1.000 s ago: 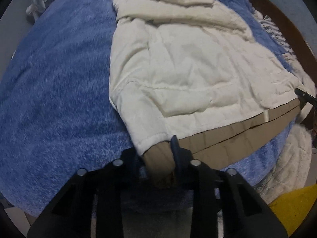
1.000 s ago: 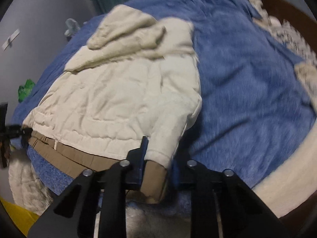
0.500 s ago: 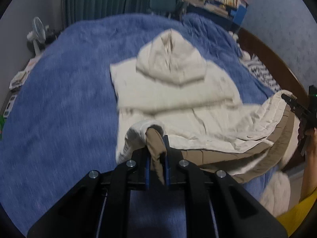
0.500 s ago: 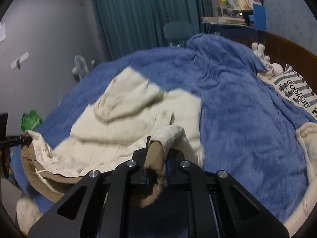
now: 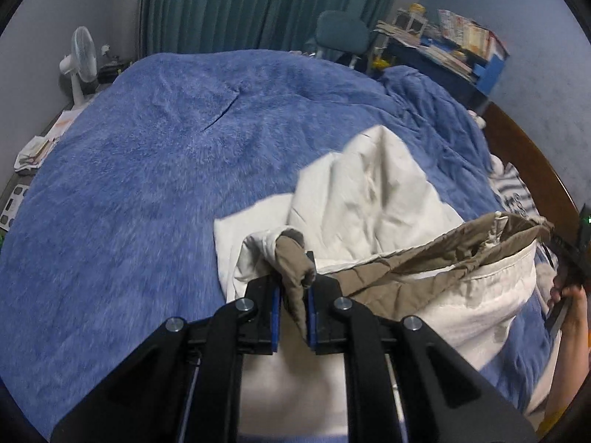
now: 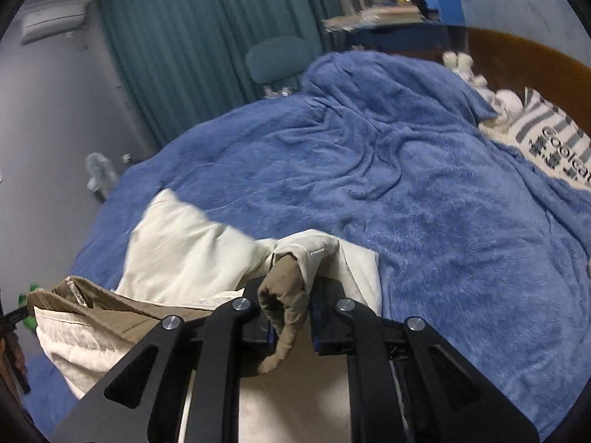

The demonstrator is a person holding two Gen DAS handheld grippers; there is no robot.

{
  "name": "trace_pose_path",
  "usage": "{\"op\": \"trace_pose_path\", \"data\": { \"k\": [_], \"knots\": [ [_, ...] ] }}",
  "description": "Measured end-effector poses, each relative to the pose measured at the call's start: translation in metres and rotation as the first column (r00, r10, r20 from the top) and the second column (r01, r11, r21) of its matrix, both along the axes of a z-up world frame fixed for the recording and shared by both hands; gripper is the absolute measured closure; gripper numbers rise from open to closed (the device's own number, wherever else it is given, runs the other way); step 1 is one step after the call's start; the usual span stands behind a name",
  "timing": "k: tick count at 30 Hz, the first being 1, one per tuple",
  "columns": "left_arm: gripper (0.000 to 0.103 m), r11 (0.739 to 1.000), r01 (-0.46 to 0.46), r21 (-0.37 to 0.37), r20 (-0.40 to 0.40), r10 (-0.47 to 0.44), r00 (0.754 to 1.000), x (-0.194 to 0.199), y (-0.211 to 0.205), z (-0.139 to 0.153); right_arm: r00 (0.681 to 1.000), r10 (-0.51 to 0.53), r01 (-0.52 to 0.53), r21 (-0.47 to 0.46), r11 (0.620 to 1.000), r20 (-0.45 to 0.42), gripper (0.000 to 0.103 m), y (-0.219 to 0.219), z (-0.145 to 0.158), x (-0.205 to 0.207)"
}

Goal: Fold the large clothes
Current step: 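Lift the hem with both grippers and fold it up toward the hood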

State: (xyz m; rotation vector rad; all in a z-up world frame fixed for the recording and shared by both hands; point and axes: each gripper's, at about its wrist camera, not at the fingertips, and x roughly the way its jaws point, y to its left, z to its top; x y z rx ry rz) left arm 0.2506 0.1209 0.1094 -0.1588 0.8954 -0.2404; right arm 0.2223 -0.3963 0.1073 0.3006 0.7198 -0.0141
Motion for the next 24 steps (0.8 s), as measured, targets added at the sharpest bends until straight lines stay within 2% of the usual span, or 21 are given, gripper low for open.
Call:
{"op": "trace_pose_path", "data": {
  "k": [5, 9, 11, 12, 13, 14, 15, 16, 18, 20, 22, 24],
  "knots": [
    [0.087, 0.997, -0.051, -0.063, -0.089, 0.046, 0.995, 0.052, 0.005, -0.037, 0.994, -0.075, 0.077, 0.032, 0.996, -0.074, 0.088, -0.003, -0.040, 0.044],
    [0.086, 0.995, -0.075, -0.061, -0.139, 0.066, 0.988, 0.067, 0.005, -0.061, 0.988, -0.100, 0.107, 0.050, 0.993, -0.114, 0.085, -0.001, -0.063, 0.063],
    [0.084, 0.994, -0.090, -0.058, -0.154, 0.080, 0.985, 0.067, 0.004, -0.064, 0.987, -0.094, 0.105, 0.077, 0.992, -0.126, 0.071, 0.001, -0.067, 0.065],
    [0.078, 0.993, -0.095, -0.067, -0.156, 0.084, 0.984, 0.066, 0.005, -0.063, 0.988, -0.086, 0.099, 0.101, 0.990, -0.125, 0.061, 0.001, -0.067, 0.064],
    [0.072, 0.992, -0.101, -0.081, -0.154, 0.087, 0.984, 0.065, 0.006, -0.062, 0.989, -0.086, 0.100, 0.120, 0.988, -0.118, 0.039, 0.001, -0.065, 0.062],
    [0.051, 0.989, -0.111, -0.099, -0.131, 0.098, 0.987, 0.059, 0.008, -0.056, 0.992, -0.082, 0.095, 0.141, 0.985, -0.094, 0.026, 0.002, -0.059, 0.057],
    [0.025, 0.987, -0.123, -0.101, -0.102, 0.113, 0.988, 0.055, 0.009, -0.049, 0.995, -0.067, 0.077, 0.141, 0.987, -0.072, 0.026, 0.005, -0.053, 0.053],
    [0.012, 0.984, -0.144, -0.102, -0.049, 0.139, 0.989, 0.046, 0.011, -0.038, 0.997, -0.047, 0.054, 0.128, 0.990, -0.061, 0.026, 0.008, -0.048, 0.049],
    [0.011, 0.982, -0.130, -0.139, 0.003, 0.131, 0.991, 0.036, 0.013, -0.024, 0.999, -0.007, 0.012, 0.094, 0.996, -0.046, 0.026, 0.016, -0.039, 0.039],
    [0.011, 0.983, -0.110, -0.145, 0.007, 0.112, 0.994, 0.019, 0.010, -0.019, 0.998, 0.046, -0.044, 0.040, 0.998, -0.044, 0.024, 0.026, -0.034, 0.020],
    [0.011, 0.989, -0.080, -0.126, 0.014, 0.083, 0.996, 0.003, 0.001, -0.020, 0.995, 0.089, -0.090, -0.010, 0.996, -0.051, 0.020, 0.038, -0.035, 0.000],
    [0.011, 0.998, -0.048, -0.049, 0.017, 0.048, 0.999, -0.024, -0.018, -0.030, 0.989, 0.136, -0.141, -0.069, 0.988, -0.064, 0.020, 0.051, -0.042, -0.026]
  ]
}}
